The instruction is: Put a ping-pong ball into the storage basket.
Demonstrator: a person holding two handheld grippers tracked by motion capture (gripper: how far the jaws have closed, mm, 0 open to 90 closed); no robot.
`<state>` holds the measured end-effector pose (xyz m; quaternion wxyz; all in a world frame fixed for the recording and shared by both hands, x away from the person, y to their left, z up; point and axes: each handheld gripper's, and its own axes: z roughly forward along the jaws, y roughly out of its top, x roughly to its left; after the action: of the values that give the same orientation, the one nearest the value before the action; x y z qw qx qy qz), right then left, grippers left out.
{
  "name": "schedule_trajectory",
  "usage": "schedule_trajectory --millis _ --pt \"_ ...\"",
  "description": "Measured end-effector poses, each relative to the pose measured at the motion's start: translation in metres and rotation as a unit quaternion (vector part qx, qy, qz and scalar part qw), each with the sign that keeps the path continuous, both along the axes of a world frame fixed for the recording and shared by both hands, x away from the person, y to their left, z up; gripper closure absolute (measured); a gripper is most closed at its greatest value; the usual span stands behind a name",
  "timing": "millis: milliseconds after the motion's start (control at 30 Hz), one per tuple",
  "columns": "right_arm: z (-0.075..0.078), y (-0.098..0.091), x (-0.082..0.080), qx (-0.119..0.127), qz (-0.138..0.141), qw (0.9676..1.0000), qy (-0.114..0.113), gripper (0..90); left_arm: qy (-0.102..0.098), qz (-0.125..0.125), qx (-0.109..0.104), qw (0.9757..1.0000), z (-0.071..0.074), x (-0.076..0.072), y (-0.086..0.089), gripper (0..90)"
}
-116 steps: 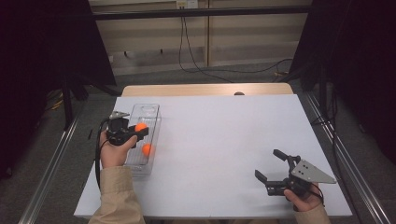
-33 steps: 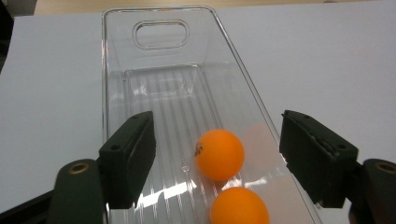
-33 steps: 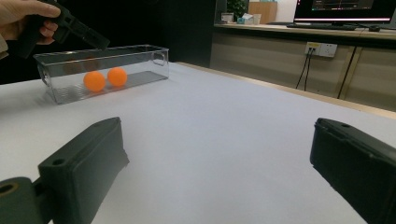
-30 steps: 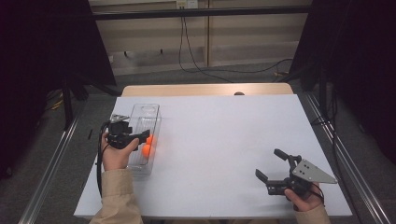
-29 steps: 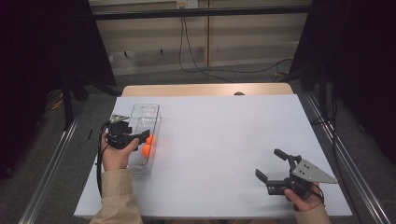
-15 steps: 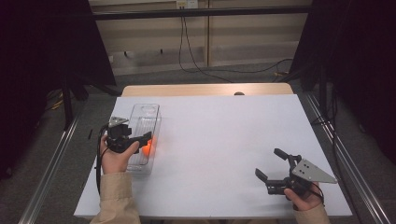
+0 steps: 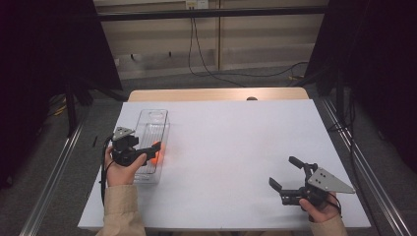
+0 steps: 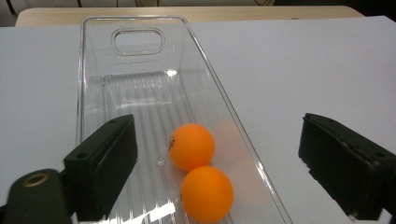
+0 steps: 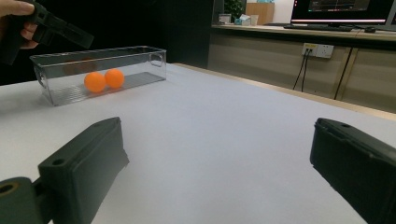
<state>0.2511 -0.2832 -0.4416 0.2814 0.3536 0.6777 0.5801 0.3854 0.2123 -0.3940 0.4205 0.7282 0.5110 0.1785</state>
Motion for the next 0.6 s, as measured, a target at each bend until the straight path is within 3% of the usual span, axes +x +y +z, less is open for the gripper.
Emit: schedule_trajectory --millis 600 --pt "0.0 0.0 0.0 -0.001 0.0 1.0 0.0 2.7 -0.04 -0.029 -0.028 0.9984 -0.003 -0.012 -0.005 3.3"
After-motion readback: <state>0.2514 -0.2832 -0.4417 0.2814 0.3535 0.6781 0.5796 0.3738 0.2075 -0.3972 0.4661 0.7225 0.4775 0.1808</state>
